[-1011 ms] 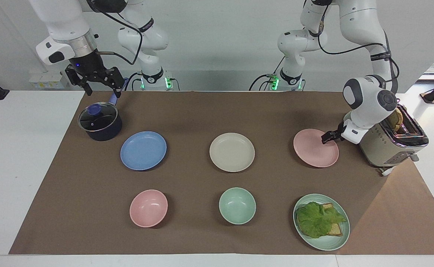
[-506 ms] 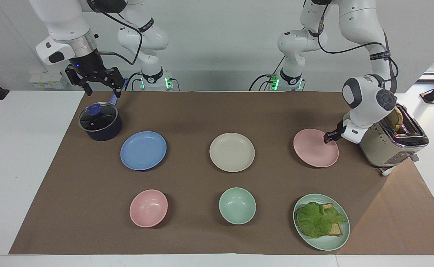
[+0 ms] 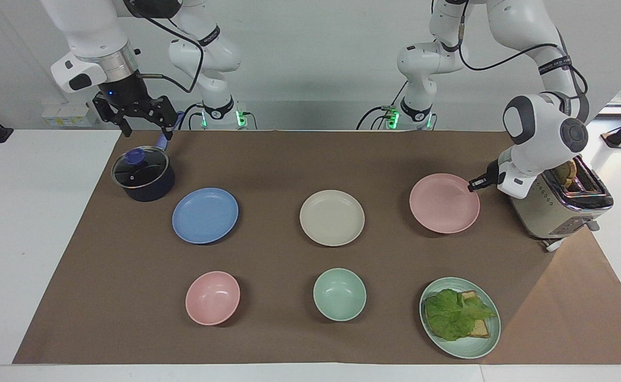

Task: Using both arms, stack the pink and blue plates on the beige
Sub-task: 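Grip the pink plate rim and carry it onto the beige plate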

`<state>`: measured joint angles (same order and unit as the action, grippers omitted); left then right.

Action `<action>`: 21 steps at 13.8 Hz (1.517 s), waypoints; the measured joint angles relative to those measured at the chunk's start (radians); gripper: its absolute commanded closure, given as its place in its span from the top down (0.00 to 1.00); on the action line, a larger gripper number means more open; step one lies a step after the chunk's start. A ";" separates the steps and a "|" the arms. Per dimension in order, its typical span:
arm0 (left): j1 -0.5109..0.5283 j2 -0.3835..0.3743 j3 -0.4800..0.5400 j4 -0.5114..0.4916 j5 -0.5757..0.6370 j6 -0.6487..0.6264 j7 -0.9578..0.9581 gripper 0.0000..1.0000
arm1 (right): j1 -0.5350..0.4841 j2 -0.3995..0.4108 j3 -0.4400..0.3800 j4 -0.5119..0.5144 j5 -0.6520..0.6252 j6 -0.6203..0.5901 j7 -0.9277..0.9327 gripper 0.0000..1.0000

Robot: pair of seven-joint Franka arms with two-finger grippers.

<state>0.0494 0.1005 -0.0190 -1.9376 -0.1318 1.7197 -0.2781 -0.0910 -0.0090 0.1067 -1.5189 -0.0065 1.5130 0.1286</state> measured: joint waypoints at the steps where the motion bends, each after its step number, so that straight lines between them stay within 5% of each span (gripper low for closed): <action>1: -0.034 -0.005 -0.005 0.032 -0.018 -0.035 -0.062 0.00 | 0.000 0.000 0.000 0.000 0.000 0.000 0.000 1.00; 6: -0.283 -0.010 -0.039 0.043 -0.104 0.036 -0.382 0.00 | 0.003 0.000 0.002 0.000 0.000 0.000 0.000 1.00; 11: -0.508 0.049 -0.042 -0.058 -0.165 0.397 -0.540 0.00 | 0.003 0.000 0.002 0.000 0.000 0.000 0.000 1.00; 20: -0.524 0.110 -0.017 -0.077 -0.176 0.465 -0.542 0.00 | 0.003 0.000 0.002 0.000 0.000 0.047 0.000 1.00; 21: -0.519 0.109 -0.016 -0.080 -0.176 0.462 -0.541 0.12 | 0.002 0.000 0.001 0.000 0.000 0.068 0.000 1.00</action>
<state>-0.4694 0.2100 -0.0346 -2.0172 -0.3081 2.1817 -0.8192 -0.0892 -0.0086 0.1078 -1.5193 -0.0065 1.5809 0.1286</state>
